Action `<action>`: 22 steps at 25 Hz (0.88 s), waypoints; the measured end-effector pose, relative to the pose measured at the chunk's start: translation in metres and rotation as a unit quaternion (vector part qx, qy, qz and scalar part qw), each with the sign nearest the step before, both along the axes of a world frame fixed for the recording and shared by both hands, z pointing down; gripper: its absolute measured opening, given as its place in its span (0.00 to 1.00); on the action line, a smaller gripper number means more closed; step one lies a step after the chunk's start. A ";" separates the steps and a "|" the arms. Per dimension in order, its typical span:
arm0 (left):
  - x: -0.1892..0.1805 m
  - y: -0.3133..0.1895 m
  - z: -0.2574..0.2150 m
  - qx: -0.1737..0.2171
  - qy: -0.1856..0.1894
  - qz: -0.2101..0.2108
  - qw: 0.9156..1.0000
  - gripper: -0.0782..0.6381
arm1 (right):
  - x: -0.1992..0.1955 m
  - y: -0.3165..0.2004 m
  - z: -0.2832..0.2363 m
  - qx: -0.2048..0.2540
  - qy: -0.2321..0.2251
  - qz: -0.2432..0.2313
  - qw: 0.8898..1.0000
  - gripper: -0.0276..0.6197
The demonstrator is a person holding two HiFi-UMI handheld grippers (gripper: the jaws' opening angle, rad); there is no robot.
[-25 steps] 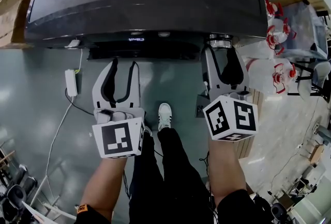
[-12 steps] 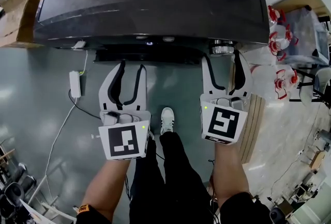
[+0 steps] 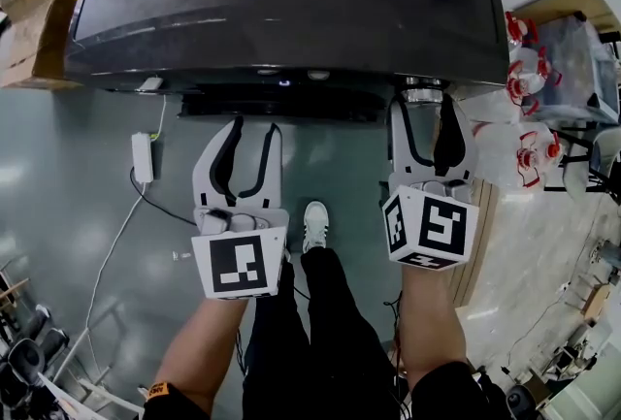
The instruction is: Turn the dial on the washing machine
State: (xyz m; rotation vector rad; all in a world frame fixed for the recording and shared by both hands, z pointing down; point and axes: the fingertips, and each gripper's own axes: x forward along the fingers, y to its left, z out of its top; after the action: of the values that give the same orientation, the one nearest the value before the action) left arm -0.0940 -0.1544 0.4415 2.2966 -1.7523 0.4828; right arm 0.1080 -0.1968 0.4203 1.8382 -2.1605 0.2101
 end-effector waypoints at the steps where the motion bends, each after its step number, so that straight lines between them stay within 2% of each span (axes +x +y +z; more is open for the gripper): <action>1: 0.001 0.000 0.001 -0.001 0.001 0.000 1.000 0.33 | 0.001 0.000 0.000 -0.004 -0.035 0.004 0.999 0.49; 3: 0.001 0.000 0.002 -0.003 0.003 0.001 1.000 0.33 | 0.004 0.000 0.000 -0.011 -0.101 0.011 0.995 0.49; 5: 0.002 -0.001 0.001 -0.003 0.005 0.001 1.000 0.33 | 0.006 -0.001 0.000 -0.013 -0.138 0.014 0.990 0.49; 8: 0.003 0.000 0.001 -0.004 0.004 0.002 1.000 0.33 | 0.006 -0.001 0.000 -0.011 -0.133 0.007 0.991 0.49; 10: 0.003 0.000 0.003 -0.006 0.000 0.003 1.000 0.33 | 0.004 0.000 -0.002 -0.005 -0.093 -0.003 0.996 0.49; 12: 0.003 0.002 0.003 -0.007 -0.001 0.002 1.000 0.33 | 0.001 0.002 -0.005 0.010 -0.020 -0.017 1.000 0.49; 14: 0.005 0.003 0.002 -0.007 0.000 0.003 1.000 0.33 | -0.006 0.005 -0.006 0.022 0.059 -0.041 0.997 0.50; 16: 0.006 0.003 -0.001 -0.004 0.001 0.004 1.000 0.33 | -0.011 0.006 -0.002 0.022 0.114 -0.059 0.991 0.50; 18: 0.006 0.003 -0.003 -0.002 -0.002 0.005 1.000 0.33 | -0.011 0.007 0.001 0.018 0.144 -0.062 0.987 0.50; 22: 0.008 0.003 -0.003 0.000 -0.004 0.007 1.000 0.33 | -0.009 0.007 0.002 0.018 0.170 -0.054 0.984 0.50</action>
State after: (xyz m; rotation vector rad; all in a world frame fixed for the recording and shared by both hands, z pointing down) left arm -0.0857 -0.1511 0.4386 2.3111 -1.7411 0.4945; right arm 0.0994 -0.1895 0.4223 1.6283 -2.0255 -0.1572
